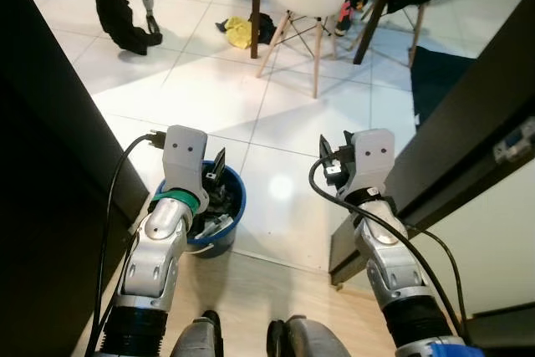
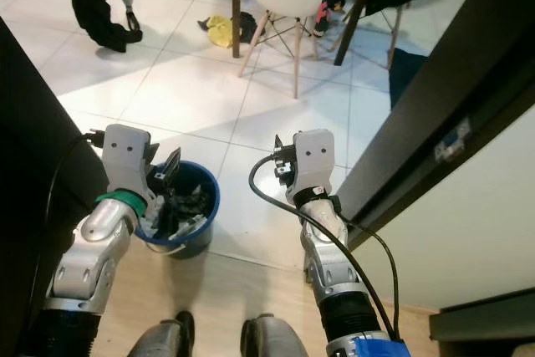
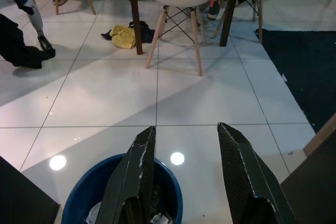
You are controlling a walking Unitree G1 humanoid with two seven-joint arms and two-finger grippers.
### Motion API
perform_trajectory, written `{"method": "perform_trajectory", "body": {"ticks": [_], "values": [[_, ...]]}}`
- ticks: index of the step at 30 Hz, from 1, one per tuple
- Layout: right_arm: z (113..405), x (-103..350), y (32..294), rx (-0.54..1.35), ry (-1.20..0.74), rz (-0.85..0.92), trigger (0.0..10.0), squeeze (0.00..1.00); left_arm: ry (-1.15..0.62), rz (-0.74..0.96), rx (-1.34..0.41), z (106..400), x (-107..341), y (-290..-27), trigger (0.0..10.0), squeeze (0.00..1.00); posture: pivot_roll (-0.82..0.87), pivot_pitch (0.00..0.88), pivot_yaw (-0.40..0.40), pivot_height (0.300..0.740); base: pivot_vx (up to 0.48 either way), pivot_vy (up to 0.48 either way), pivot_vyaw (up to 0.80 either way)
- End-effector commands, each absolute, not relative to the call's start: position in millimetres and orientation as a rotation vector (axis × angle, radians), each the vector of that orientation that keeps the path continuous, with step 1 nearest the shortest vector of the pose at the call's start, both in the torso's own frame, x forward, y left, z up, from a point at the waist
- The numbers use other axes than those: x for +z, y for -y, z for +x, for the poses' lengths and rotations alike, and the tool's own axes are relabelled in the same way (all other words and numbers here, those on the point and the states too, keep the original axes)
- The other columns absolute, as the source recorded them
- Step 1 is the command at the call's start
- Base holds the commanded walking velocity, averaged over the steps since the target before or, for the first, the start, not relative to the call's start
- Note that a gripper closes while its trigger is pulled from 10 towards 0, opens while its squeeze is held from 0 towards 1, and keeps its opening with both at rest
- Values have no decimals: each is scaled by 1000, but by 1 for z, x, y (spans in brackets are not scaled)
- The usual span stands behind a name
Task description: Clean up the room
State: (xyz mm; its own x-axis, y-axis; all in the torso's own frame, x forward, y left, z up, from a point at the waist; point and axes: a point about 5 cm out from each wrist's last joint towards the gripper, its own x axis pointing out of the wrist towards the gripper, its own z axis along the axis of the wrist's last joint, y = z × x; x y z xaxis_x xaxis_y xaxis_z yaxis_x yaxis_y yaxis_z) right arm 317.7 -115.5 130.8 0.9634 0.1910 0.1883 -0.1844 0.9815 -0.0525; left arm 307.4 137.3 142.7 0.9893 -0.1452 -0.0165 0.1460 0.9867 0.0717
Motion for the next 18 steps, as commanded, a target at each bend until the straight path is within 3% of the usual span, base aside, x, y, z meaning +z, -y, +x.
{"method": "perform_trajectory", "body": {"ticks": [1, 15, 18], "values": [[316, 125, 114, 195, 173, -30, 10000, 0, -41, 78, -135, 306, 136, -140, 10000, 0, -17, 107, 1, 740, 0, 0, 0], [316, 123, 115, 189, 167, -30, 10000, 0, -41, 89, -140, 307, 136, -140, 10000, 0, -17, 111, 4, 740, 0, 0, 0], [316, 123, 114, 190, 168, -30, 10000, 0, -34, 96, -143, 307, 136, -140, 10000, 0, -17, 111, 5, 740, 371, 0, 0]]}}
